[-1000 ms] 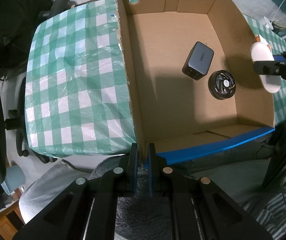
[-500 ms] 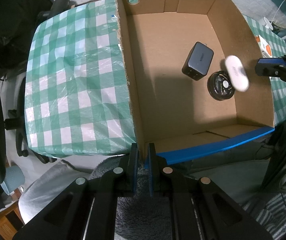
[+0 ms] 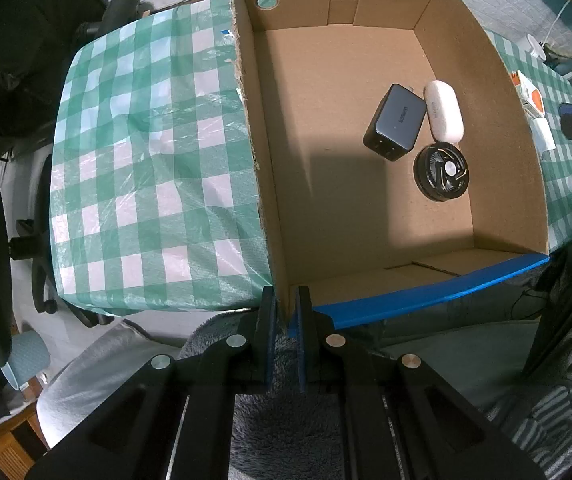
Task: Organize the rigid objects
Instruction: 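Carry the white oval case with the right tool into the box and release, then move the right tool back and grasp the white octagonal device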
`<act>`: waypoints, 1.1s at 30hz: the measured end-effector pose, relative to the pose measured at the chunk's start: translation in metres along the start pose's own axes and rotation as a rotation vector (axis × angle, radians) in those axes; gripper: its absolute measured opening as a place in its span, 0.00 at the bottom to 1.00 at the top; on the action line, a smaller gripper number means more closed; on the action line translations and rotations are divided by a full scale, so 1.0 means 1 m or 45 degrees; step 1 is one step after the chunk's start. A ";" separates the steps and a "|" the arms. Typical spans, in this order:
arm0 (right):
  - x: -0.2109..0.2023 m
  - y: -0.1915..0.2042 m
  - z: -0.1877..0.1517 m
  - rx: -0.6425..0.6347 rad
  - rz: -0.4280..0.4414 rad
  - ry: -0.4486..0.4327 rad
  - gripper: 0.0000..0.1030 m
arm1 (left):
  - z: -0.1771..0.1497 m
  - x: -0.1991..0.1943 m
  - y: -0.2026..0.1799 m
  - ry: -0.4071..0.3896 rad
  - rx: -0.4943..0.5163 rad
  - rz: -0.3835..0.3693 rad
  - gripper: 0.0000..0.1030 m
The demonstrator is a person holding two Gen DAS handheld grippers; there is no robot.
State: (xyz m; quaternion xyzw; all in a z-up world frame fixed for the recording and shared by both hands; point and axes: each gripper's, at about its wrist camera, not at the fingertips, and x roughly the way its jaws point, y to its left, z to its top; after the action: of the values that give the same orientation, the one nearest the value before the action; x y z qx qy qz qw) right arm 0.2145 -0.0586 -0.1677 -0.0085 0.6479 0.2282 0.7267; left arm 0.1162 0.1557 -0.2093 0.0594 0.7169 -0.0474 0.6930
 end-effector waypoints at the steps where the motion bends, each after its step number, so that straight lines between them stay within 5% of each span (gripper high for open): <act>1: -0.003 -0.005 -0.001 0.012 -0.004 -0.003 0.55 | 0.000 0.000 0.000 0.000 0.002 0.001 0.07; 14: -0.017 -0.080 -0.024 0.156 -0.056 0.012 0.55 | 0.000 -0.001 0.002 0.002 0.002 0.001 0.07; 33: 0.050 -0.134 -0.039 0.341 -0.035 0.130 0.55 | 0.000 -0.003 0.002 0.005 0.012 0.007 0.07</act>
State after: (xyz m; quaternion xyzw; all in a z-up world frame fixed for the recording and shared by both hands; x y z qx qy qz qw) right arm 0.2269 -0.1741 -0.2592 0.0683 0.7085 0.1290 0.6905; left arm 0.1164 0.1577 -0.2066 0.0647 0.7179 -0.0488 0.6914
